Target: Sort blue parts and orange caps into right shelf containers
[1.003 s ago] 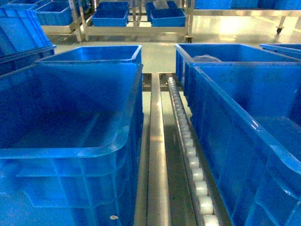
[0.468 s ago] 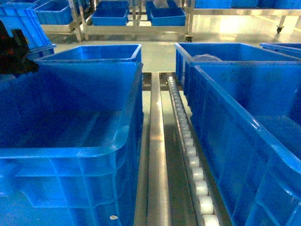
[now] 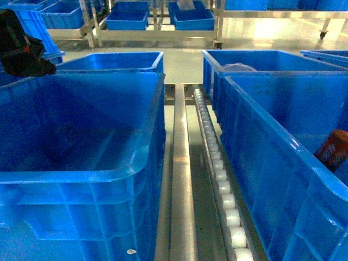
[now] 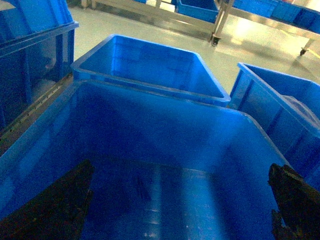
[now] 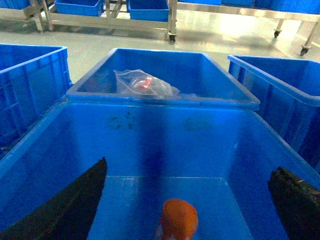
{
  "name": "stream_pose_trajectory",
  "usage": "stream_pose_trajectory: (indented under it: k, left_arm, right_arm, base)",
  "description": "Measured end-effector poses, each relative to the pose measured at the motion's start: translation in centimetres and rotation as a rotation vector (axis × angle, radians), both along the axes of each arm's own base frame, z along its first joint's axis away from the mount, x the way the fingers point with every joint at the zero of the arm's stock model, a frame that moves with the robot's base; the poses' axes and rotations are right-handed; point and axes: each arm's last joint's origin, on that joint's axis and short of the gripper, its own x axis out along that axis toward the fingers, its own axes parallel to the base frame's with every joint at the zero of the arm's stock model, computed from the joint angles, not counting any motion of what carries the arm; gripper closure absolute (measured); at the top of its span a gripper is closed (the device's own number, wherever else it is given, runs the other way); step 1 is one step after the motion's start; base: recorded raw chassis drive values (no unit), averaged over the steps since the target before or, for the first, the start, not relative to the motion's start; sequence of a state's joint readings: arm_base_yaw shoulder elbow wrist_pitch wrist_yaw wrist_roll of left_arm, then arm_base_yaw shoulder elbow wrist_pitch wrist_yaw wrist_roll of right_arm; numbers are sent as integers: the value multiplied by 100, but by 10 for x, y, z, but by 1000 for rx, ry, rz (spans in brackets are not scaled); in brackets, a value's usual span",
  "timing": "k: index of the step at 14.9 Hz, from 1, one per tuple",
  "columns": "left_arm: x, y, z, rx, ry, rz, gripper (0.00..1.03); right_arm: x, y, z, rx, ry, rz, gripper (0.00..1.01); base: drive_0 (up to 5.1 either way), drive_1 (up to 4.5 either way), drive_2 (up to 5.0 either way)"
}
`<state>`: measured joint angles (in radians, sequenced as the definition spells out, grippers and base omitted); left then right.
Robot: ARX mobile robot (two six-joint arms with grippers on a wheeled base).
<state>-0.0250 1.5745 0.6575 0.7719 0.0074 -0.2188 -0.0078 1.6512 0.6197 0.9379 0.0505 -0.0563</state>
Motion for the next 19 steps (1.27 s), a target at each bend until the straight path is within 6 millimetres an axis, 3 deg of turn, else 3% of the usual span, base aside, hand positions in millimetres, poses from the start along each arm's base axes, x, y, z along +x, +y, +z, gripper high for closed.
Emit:
stream_pose_trajectory:
  k: [1,2,3,4,8,9,10,12,14,19]
  left_arm:
    - [0,0,-1,-1,8,1,5]
    - [-3,4,-3,38,-85,12,14]
    - [-19,7,-8,111,-127,20,26]
    - [-40,9,-12,164,-133,26,41]
    - [-89,8,-21,200,-131,17,90]
    - [-105,8,-22,200,-138,18,101]
    - [-113,8,-24,200,-178,22,101]
    - [-127,8,-39,200,-99,14,101]
    - [-142,8,-31,200,-146,20,101]
    - [-161,8,-32,200,-137,18,101]
  right_arm:
    - [0,0,1,5,-4,0,1]
    - [-6,2,3,26,-82,36,11]
    - [-24,2,1,36,-101,48,24]
    - [-43,2,-2,41,-94,48,39]
    - [-92,3,-21,44,-56,47,90]
    - [-107,3,-16,45,-85,48,99]
    - [-116,3,-14,46,-92,48,99]
    - [-129,3,-18,47,-67,48,99]
    - [-144,3,-15,47,-83,48,99]
    - [-163,3,-15,47,-84,48,99]
  base:
    - [0,0,0]
    - [0,0,0]
    - [0,0,0]
    - [0,0,0]
    - [0,0,0]
    - [0,0,0]
    - [0,0,0]
    - [0,0,0]
    - [0,0,0]
    - [0,0,0]
